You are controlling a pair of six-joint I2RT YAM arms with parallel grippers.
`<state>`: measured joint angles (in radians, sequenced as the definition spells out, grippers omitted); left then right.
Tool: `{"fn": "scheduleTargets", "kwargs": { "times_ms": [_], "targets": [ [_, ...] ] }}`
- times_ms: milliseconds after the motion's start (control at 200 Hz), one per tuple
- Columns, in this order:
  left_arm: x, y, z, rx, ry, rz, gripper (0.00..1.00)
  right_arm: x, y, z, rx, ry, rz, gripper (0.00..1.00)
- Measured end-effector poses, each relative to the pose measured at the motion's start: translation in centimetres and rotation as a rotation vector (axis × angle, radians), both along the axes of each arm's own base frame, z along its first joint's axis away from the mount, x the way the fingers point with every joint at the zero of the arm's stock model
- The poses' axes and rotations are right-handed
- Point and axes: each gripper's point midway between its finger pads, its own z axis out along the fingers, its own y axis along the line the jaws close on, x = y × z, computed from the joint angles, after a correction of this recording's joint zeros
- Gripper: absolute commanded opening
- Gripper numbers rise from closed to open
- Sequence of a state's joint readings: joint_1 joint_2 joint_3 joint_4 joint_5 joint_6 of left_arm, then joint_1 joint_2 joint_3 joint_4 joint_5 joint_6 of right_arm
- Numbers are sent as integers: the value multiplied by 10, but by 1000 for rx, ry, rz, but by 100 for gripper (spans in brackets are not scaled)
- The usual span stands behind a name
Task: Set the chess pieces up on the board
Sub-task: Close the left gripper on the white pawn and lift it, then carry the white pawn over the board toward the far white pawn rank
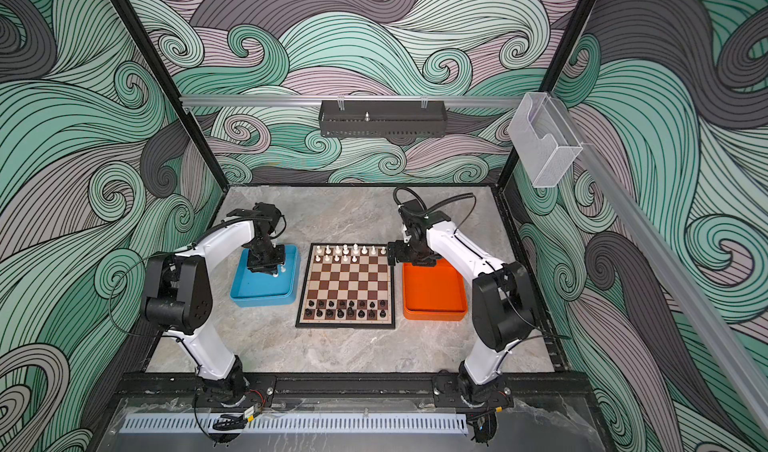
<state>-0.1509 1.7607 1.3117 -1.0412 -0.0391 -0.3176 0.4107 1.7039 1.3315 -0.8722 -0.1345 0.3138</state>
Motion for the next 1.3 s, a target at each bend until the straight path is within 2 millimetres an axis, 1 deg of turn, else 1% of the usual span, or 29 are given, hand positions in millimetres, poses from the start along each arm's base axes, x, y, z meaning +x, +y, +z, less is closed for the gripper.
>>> {"fn": "scheduleTargets", "kwargs": {
  "times_ms": [135,340,440,535,575,660,786,991,1121,1301],
  "targets": [
    [5,-8,14,2,-27,-26,9,0,0,0,0,-1,0,97],
    [18,-30,39,-6,-91,-83,9,-1,-1,3,3,-7,0,96],
    [24,-47,52,-15,-127,-120,9,-1,-1,4,4,-9,-2,97],
    [31,-68,64,-27,-163,-165,9,-2,-3,4,4,-10,-6,97],
    [34,-77,66,-31,-172,-182,9,-2,-5,4,4,-10,-10,97],
    [39,-97,67,-37,-177,-223,9,-1,-8,6,5,-15,-19,97],
    [43,-122,60,-39,-164,-271,9,-2,-14,8,7,-20,-33,97],
    [44,-154,51,-42,-149,-334,9,-1,-21,12,12,-33,-50,97],
    [42,-166,49,-47,-146,-359,9,0,-23,14,13,-36,-56,97],
    [40,-168,46,-43,-134,-360,9,-2,-24,12,11,-30,-57,96]
  ]
}}
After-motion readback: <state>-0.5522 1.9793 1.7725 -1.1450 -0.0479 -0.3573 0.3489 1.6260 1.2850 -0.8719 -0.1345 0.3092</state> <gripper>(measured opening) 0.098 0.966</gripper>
